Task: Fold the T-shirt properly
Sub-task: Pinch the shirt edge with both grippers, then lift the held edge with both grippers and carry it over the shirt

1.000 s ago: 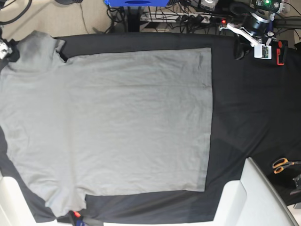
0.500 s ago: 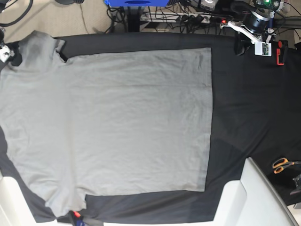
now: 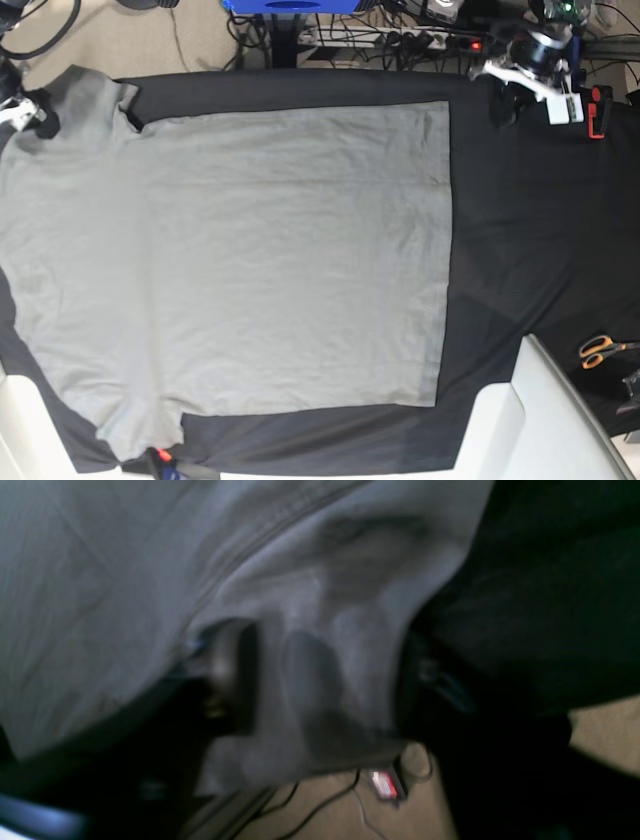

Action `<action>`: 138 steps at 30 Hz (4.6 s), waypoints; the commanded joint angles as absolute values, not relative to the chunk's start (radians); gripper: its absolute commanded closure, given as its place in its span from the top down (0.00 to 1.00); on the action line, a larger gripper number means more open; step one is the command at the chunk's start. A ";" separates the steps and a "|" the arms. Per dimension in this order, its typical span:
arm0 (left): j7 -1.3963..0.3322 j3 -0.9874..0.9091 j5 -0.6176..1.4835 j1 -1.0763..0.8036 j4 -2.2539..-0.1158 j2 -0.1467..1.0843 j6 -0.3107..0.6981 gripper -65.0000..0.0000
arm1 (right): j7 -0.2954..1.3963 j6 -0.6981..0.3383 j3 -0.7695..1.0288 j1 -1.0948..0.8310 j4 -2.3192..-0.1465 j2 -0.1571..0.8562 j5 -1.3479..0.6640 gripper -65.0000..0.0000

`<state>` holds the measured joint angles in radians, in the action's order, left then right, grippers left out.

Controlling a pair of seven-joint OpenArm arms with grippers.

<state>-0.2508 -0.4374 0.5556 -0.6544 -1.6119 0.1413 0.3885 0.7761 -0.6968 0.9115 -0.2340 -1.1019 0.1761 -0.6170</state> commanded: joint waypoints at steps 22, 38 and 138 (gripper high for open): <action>-0.223 -0.272 0.576 -0.576 -1.354 0.134 0.394 0.47 | 0.796 -0.698 0.911 -0.234 -1.104 0.185 -0.605 0.02; -0.226 -0.202 0.576 -0.515 -1.317 0.101 0.394 0.39 | 0.796 -0.698 0.909 -0.236 -1.104 0.186 -0.602 0.02; -0.533 -0.202 0.567 -0.064 -1.392 0.125 0.286 0.00 | 0.653 -0.698 0.753 0.386 -0.731 0.328 -0.357 0.01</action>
<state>-0.5514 -0.2008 0.5545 -0.0803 -1.3762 0.1192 0.2840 0.6632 -0.6899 0.7536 0.3656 -0.7170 0.3046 -0.3420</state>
